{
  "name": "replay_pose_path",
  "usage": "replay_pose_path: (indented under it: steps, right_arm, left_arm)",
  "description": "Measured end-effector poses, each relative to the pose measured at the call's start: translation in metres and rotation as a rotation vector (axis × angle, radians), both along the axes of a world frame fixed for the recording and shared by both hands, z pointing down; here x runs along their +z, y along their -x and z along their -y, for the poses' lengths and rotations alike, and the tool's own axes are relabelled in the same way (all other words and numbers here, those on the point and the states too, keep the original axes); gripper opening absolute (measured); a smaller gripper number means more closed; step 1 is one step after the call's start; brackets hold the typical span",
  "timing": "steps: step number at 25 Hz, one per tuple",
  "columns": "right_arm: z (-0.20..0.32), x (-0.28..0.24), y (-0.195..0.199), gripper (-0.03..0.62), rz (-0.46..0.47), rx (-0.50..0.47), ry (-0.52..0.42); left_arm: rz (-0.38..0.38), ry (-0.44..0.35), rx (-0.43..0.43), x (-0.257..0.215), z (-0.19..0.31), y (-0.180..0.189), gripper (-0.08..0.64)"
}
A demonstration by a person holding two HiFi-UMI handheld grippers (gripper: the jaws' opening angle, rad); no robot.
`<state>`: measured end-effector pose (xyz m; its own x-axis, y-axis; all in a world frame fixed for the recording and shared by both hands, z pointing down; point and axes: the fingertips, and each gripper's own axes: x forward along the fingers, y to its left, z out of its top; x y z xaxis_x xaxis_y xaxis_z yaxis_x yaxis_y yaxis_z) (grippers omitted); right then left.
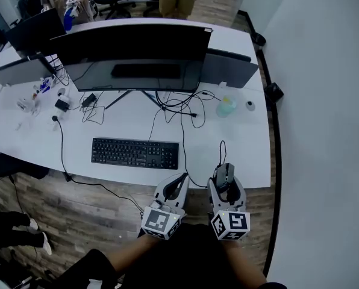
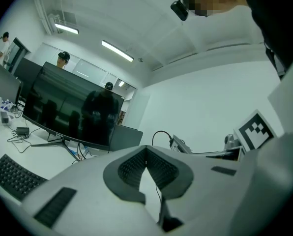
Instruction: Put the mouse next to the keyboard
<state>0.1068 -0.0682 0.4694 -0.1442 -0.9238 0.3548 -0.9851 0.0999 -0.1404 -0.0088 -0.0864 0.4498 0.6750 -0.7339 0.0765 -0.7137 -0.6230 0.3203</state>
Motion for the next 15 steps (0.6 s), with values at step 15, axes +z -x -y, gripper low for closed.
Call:
replay_pose_path:
  steps: [15]
  right_arm:
    - [0.047, 0.063, 0.0, 0.307, 0.031, 0.035, 0.131]
  left_arm:
    - [0.053, 0.028, 0.012, 0.024, 0.066, 0.006, 0.004]
